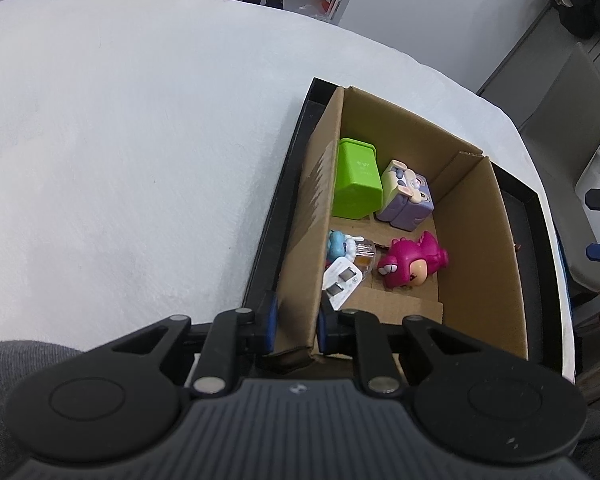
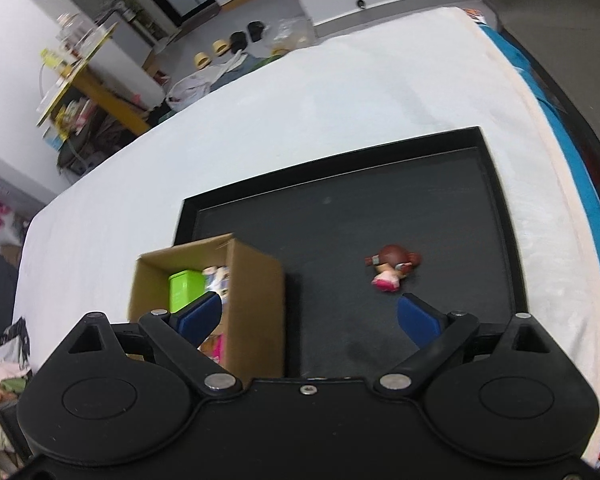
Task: Organize rigid objects
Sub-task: 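Move the right gripper over the brown-haired doll on the tray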
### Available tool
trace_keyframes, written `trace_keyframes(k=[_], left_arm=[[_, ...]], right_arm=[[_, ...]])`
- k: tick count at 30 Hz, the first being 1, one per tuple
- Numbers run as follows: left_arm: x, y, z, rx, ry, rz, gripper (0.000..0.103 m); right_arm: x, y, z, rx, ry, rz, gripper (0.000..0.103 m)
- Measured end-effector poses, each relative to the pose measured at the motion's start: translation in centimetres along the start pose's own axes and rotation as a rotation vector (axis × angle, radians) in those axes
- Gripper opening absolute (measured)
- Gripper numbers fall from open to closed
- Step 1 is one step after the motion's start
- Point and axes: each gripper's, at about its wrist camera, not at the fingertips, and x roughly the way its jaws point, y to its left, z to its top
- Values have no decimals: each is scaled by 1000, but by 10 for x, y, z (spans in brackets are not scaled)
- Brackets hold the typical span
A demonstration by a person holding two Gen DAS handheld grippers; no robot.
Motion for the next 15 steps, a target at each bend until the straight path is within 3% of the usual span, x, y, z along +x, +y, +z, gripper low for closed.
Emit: trace_keyframes(k=[9,15], left_arm=[[0,-2,-1,13,-7,9,17],[1,-3,-2,21,-9,11,17]], right_arm=[[20,-35,3,67,12,15,95],[35,-56,2,149,32,81,95]])
